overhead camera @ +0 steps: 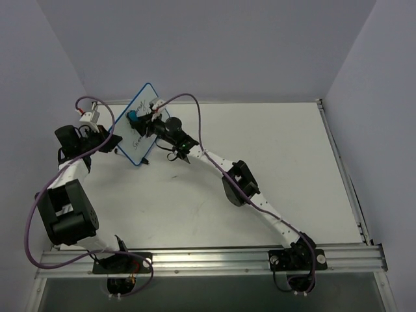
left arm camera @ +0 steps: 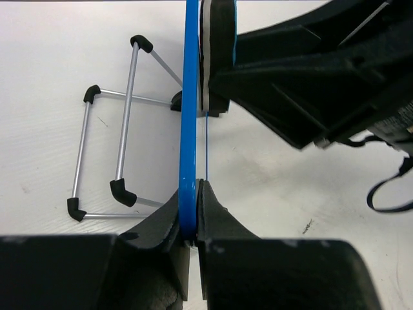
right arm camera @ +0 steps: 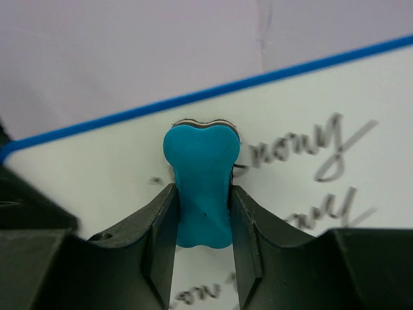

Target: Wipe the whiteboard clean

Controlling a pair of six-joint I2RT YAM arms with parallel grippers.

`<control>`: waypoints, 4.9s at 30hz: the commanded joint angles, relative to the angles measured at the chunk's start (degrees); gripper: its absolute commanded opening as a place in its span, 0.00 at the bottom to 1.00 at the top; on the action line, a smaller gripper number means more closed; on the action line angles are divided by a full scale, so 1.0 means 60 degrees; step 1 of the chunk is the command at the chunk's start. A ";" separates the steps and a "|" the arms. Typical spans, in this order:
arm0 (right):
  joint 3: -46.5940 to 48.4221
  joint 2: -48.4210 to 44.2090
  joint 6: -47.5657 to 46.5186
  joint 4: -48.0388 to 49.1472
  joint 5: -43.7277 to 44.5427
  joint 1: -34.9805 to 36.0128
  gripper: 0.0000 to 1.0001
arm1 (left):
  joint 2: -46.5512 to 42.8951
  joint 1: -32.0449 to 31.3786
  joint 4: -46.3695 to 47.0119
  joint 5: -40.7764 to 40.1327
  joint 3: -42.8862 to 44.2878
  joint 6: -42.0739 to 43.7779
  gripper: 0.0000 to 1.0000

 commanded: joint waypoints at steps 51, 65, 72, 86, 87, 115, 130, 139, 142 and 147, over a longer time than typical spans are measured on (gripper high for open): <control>-0.5090 -0.2139 0.2576 0.3770 -0.0689 -0.0677 0.00 | 0.1487 -0.0576 -0.6865 -0.0911 0.1991 0.1638 0.02; -0.8124 -0.4439 0.2650 0.4841 -0.0631 -0.1366 0.00 | 0.0638 -0.0225 -0.7380 -0.1307 0.1962 0.1213 0.02; -0.9252 -0.5333 0.2314 0.4622 -0.0690 -0.1512 0.00 | 0.0331 -0.0239 -0.6944 -0.1189 0.1948 0.0921 0.02; -1.0849 -0.6783 0.1625 0.4138 -0.0558 -0.1556 0.00 | 0.0491 -0.0283 -0.8317 -0.1235 0.2724 0.0877 0.02; -1.0965 -0.6827 0.1567 0.4123 -0.0558 -0.1571 0.00 | 0.0535 -0.0298 -0.8391 -0.1074 0.2782 0.0876 0.02; -1.2432 -0.8264 0.0951 0.3435 -0.0441 -0.1776 0.00 | 0.1502 -0.2201 -0.9049 0.0013 0.3104 0.2194 0.02; -0.9283 -0.6140 -0.0016 0.1941 -0.0675 -0.0546 0.00 | 0.2073 -0.2744 -0.9739 -0.0325 0.3925 0.2605 0.02; -0.7116 -0.4749 -0.0265 0.0667 -0.0734 -0.0633 0.00 | 0.2279 -0.2949 -0.9930 -0.0486 0.4115 0.2634 0.02; -0.6531 -0.4382 -0.0323 -0.0064 -0.0719 -0.0662 0.00 | 0.2220 -0.2964 -0.9930 -0.0487 0.4130 0.2620 0.02; -0.5592 -0.3826 -0.0309 -0.1061 -0.0471 -0.0853 0.00 | 0.2278 -0.3052 -1.0017 -0.0559 0.4145 0.2663 0.02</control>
